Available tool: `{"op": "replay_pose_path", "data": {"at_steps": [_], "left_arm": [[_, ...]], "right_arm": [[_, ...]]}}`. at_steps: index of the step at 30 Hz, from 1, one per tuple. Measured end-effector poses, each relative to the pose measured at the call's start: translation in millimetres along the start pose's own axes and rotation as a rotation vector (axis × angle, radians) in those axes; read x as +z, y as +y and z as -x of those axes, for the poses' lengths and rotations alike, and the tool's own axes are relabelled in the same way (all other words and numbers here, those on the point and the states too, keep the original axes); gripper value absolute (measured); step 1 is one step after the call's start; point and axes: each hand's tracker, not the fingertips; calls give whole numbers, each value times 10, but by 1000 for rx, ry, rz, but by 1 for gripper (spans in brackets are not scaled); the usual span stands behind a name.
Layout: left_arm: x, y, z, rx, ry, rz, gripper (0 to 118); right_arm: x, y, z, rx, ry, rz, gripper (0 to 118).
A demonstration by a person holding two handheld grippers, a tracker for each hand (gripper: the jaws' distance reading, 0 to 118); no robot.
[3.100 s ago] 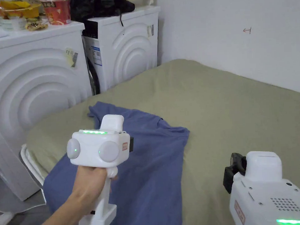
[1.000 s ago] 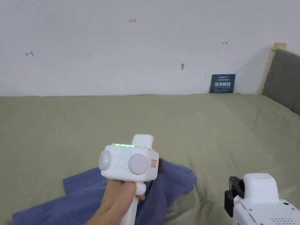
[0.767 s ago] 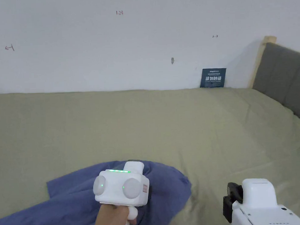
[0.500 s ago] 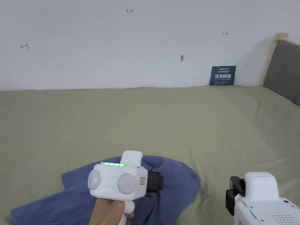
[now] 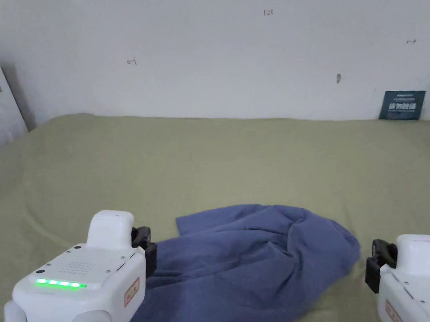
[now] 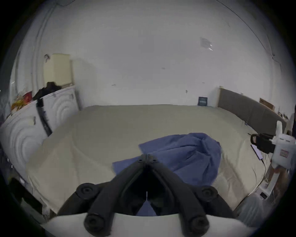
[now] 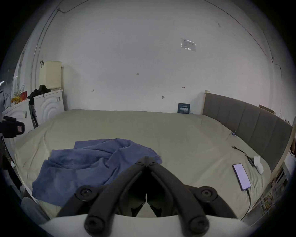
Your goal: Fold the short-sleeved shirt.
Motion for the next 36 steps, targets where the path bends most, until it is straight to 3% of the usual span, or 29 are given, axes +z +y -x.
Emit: {"op": "replay_pose_path", "data": {"at_steps": [8, 17, 18, 19, 21, 22, 23, 26, 29, 30, 31, 32, 33, 36], "left_arm": [[-301, -25, 404, 94, 70, 76, 0], [-1924, -25, 869, 126, 52, 389, 0], [-2097, -41, 860, 69, 60, 444, 0], [-2234, -68, 859, 42, 70, 464, 20], [-2446, -160, 839, 15, 61, 549, 111], [-2542, -210, 836, 3, 44, 602, 114], [-2628, -279, 807, -20, 75, 618, 105], [-2633, -264, 676, -101, 163, 607, 100], [-2813, -429, 742, -45, 113, 630, 94], [-2772, -404, 738, -1, 85, 626, 83], [-2727, -375, 720, 10, 85, 603, 63], [-2508, -270, 581, -11, 55, 564, 28], [-2395, -217, 511, -25, 79, 545, 2], [-2293, -179, 493, -6, 0, 584, 2]], "right_arm": [[-158, -5, 240, 10, 35, 13, 0], [-483, -56, 304, 44, 49, 60, 0], [-517, -80, 298, 48, 46, 67, 0], [-548, -97, 293, 52, 44, 73, 0], [-620, -138, 268, 56, 35, 94, 0], [-646, -152, 250, 53, 34, 105, 0], [-678, -169, 229, 50, 32, 114, 0], [-737, -218, 172, 48, 14, 131, 0], [-792, -233, 100, 28, 8, 160, 0], [-797, -237, 73, 31, 1, 166, 0], [-812, -234, 47, 38, -10, 175, 0], [-838, -225, 4, 37, -18, 184, 0], [-874, -208, -58, 20, -25, 201, 0], [-1077, -107, -270, 4, -34, 252, 0]]}}
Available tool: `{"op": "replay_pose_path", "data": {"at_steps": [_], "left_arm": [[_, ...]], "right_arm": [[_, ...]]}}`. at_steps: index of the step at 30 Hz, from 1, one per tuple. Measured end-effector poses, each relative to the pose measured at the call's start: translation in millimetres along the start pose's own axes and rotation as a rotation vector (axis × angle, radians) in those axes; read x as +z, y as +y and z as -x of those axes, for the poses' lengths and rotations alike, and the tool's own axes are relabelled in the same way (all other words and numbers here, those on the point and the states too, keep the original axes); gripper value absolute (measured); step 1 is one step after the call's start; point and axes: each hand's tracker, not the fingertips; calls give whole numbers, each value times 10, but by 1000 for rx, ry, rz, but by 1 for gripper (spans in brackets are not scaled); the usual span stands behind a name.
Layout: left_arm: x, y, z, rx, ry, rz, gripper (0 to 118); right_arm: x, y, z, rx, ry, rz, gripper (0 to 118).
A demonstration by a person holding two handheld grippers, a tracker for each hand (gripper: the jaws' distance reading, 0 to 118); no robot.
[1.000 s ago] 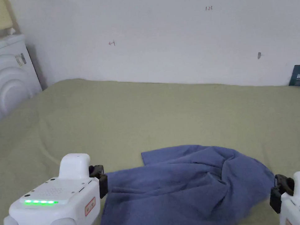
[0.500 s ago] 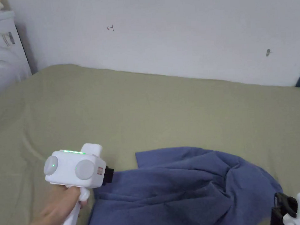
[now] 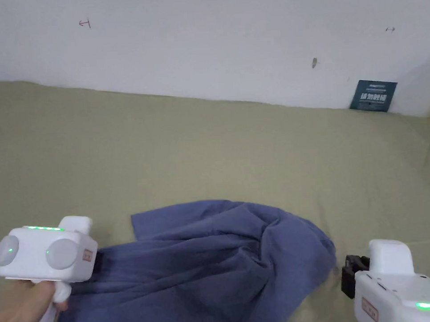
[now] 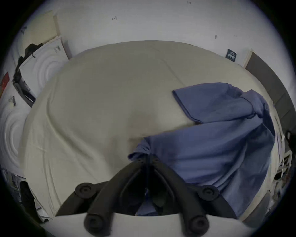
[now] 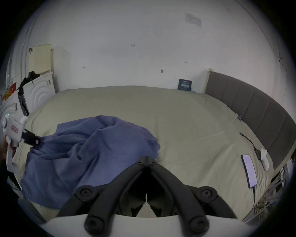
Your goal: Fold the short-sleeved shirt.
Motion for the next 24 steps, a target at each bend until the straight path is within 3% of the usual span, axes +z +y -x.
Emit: {"op": "replay_pose_path", "data": {"at_steps": [2, 10, 11, 12, 13, 14, 15, 16, 18, 22, 23, 24], "left_arm": [[-137, 35, 27, -10, 19, 13, 2], [-302, 27, 76, 12, 13, 23, 2], [-320, 39, 84, 16, 12, 24, 2], [-335, 50, 90, 17, 9, 25, 2], [-341, 26, 72, 17, 11, 21, 2], [-355, 29, 75, 19, 9, 21, 2], [-363, 33, 78, 20, 8, 22, 2], [-365, 39, 79, 21, 7, 21, 2], [-369, 21, 71, 20, 6, 18, 2], [-402, 18, 82, 34, 7, 14, 2], [-387, 17, 83, 43, 8, 10, 2], [-349, 25, 87, 42, 8, 7, 2]], "right_arm": [[-193, 169, -141, 14, -20, 18, 0], [-1217, 568, -466, -48, 92, 260, 0], [-1316, 542, -465, -51, 98, 287, 7], [-1411, 517, -468, -58, 92, 301, 36], [-1501, 489, -472, -63, 87, 334, 101], [-1623, 431, -471, -64, 91, 390, 118], [-1732, 371, -466, -52, 80, 443, 108], [-1781, 327, -450, -28, 86, 394, 98], [-1848, 245, -392, 46, 25, 427, 98], [-1772, 241, -372, 29, 53, 411, 86], [-1714, 278, -371, 29, 71, 403, 78], [-1658, 312, -371, 38, 93, 391, 59]]}}
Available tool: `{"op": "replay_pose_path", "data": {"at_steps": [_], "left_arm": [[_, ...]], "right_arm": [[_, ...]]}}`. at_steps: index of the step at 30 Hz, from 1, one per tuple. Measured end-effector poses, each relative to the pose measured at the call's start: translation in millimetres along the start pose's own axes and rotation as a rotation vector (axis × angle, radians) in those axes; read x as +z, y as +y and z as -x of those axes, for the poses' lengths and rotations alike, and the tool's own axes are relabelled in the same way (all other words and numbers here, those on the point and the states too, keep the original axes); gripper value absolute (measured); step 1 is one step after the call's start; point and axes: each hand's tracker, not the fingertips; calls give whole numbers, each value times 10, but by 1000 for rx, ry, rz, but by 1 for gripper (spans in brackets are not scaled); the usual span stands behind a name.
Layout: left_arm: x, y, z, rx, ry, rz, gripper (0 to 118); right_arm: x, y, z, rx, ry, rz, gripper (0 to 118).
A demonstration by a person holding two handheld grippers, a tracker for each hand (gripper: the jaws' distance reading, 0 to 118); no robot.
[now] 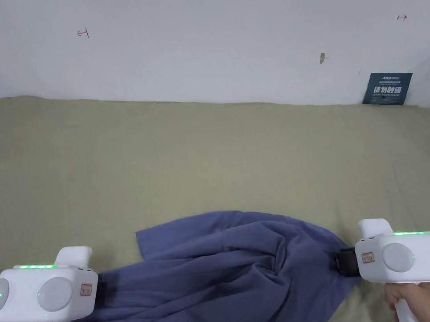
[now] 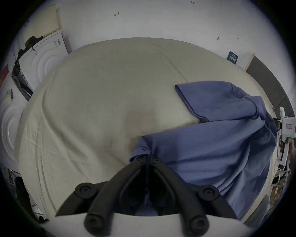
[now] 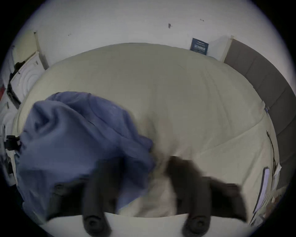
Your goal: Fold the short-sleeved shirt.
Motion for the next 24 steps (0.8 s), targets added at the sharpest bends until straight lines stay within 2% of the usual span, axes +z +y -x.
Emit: {"op": "replay_pose_path", "data": {"at_steps": [1, 3, 4, 6, 7, 11, 16, 24], "left_arm": [[83, -25, -7, 10, 5, -17, 2], [278, -24, 49, 16, 4, -39, 2], [398, -12, 88, 17, 6, -57, 2], [754, 19, 192, 33, 7, -115, 2], [946, 57, 246, 37, 20, -155, 2], [1748, 202, 430, 17, 83, -272, 2], [2585, 333, 571, 65, 114, -407, 2], [3302, 592, 340, 56, 145, -546, 2]], "right_arm": [[100, 20, 3, 14, 48, -26, 3], [403, 35, 44, 13, 0, -78, 3], [536, 48, 10, 15, 30, -112, 3], [876, 41, 42, 68, -32, -189, 3], [1049, 53, 20, 69, -21, -215, 3], [1770, 121, -45, 42, 0, -325, 3], [2582, 215, -111, 21, -17, -476, 3], [3489, 443, -149, -12, -68, -614, 3]]}}
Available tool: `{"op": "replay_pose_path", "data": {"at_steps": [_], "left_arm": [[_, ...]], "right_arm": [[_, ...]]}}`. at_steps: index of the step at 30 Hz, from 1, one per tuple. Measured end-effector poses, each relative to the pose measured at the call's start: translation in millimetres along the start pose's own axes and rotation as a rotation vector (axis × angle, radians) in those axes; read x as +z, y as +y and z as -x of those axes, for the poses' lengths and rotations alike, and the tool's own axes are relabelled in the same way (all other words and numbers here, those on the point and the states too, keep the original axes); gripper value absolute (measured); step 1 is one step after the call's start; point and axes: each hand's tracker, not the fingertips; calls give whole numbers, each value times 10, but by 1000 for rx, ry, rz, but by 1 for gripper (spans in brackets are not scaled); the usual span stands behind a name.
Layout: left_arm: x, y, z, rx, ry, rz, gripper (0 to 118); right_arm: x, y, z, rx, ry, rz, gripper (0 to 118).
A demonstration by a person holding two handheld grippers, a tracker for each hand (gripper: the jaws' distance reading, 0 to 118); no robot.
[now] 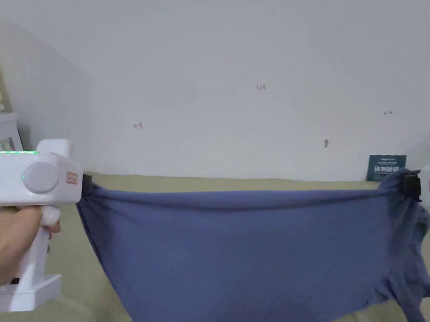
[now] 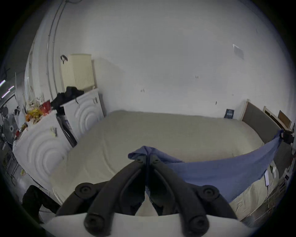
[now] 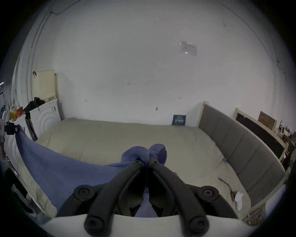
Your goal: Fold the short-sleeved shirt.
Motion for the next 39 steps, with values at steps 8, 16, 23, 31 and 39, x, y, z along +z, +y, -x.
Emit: {"op": "replay_pose_path", "data": {"at_steps": [8, 16, 23, 31, 39], "left_arm": [[-142, 540, -353, -24, 22, -55, 2], [-766, 1168, -702, -9, 79, -94, 2], [-1550, 1499, -954, -32, 109, -114, 2], [-2490, 1186, -1094, -105, 198, -72, 2], [-3075, 112, -1005, -175, 191, 64, 2]], "right_arm": [[-204, 556, -180, 23, -55, -31, 3], [-853, 1093, -269, -12, -116, -81, 3], [-1681, 1267, -253, -14, -172, -62, 3], [-2485, 815, -31, -7, -176, -3, 3], [-2844, -362, 130, -2, -165, 144, 3]]}}
